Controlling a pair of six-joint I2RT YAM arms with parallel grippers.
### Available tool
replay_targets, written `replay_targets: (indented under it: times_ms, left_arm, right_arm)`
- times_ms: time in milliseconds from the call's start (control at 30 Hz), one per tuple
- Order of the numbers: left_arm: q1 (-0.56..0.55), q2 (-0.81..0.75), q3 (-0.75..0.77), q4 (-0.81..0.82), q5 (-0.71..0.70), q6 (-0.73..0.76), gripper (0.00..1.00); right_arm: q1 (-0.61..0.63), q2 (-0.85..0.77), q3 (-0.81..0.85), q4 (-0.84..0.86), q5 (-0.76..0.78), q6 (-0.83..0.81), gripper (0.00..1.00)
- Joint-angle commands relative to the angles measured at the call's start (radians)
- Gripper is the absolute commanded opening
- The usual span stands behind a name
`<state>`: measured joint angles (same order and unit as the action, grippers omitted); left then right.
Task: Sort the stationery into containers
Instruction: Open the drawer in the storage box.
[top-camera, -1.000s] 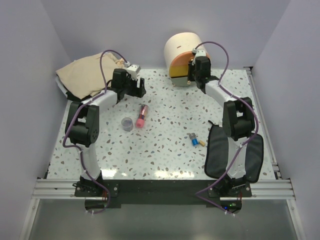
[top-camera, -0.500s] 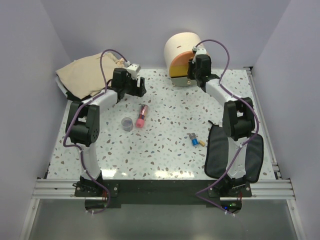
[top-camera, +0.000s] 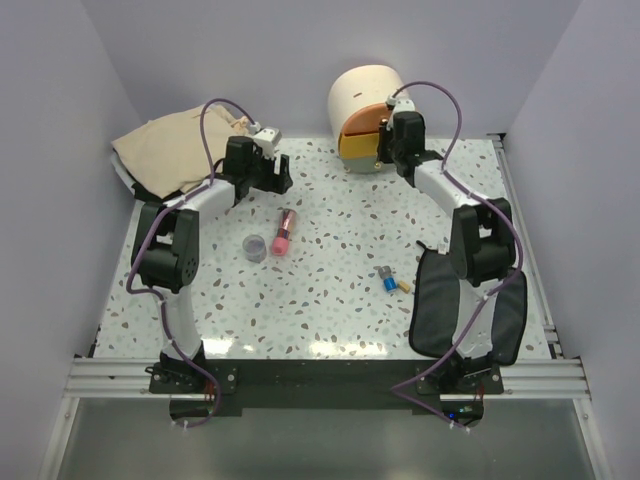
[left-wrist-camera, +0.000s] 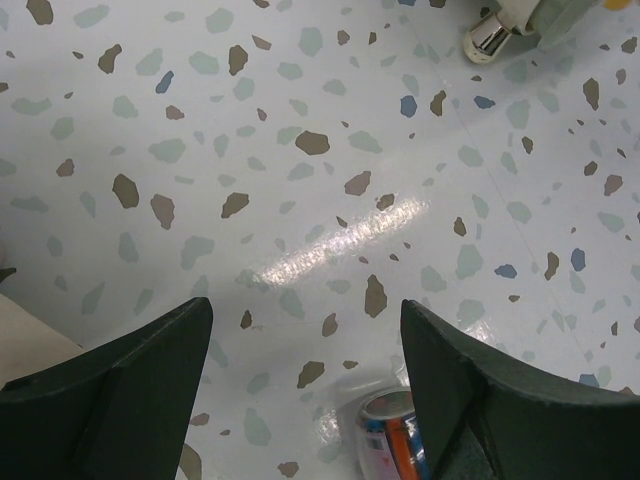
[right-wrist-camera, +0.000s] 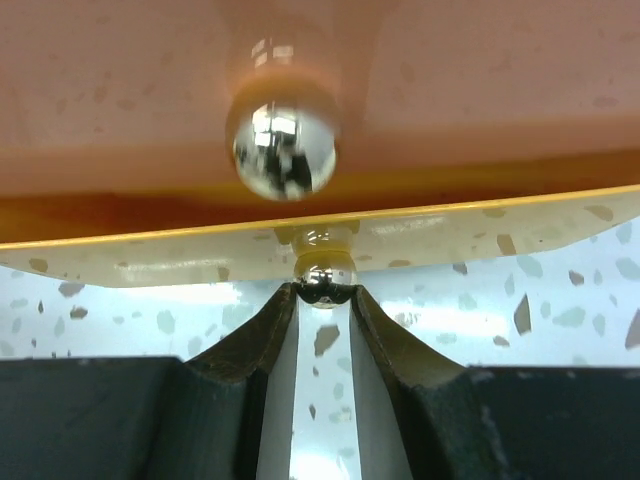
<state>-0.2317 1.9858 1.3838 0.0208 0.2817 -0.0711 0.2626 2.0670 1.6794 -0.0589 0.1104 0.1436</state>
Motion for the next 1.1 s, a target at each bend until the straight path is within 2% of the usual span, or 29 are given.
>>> replay_targets:
  times_ms: [0,367,400,433,467,500,567,833,1067]
  left_arm:
    - [-0.004,0.021,0.050,0.041,0.017,-0.025,0.81]
    - [-0.004,0.036,0.063,0.048,0.031,-0.044,0.80]
    - [-0.004,0.038,0.063,0.050,0.033,-0.044,0.80]
    - [-0.006,0.036,0.063,0.050,0.031,-0.044,0.80]
    - [-0.006,0.038,0.061,0.050,0.031,-0.044,0.80]
    - [-0.006,0.038,0.063,0.050,0.031,-0.044,0.80]
    - [-0.008,0.036,0.061,0.048,0.028,-0.041,0.80]
    - [-0.011,0.021,0.043,0.047,0.013,-0.033,0.80]
    - [-0.011,0.019,0.040,0.042,0.001,-0.025,0.81]
  right_arm:
    - [-0.002,-0.163,-0.058,-0.019,-0.009,-0.012,0.00]
    - [0.006,-0.304,-0.233,-0.058,-0.020,-0.016,0.00]
    - [0.006,-0.306,-0.239,-0.053,-0.028,-0.018,0.04]
    - [0.007,-0.301,-0.239,-0.041,-0.032,-0.021,0.12]
    - [0.007,-0.289,-0.236,-0.036,-0.034,-0.027,0.29]
    - [0.006,-0.282,-0.222,-0.030,-0.034,-0.032,0.37]
    - [0.006,-0.259,-0.199,-0.025,-0.031,-0.044,0.46]
    - [0.007,-0.147,-0.080,-0.018,-0.032,-0.053,0.46]
    - [0.006,-0.088,-0.024,-0.010,-0.035,-0.044,0.39]
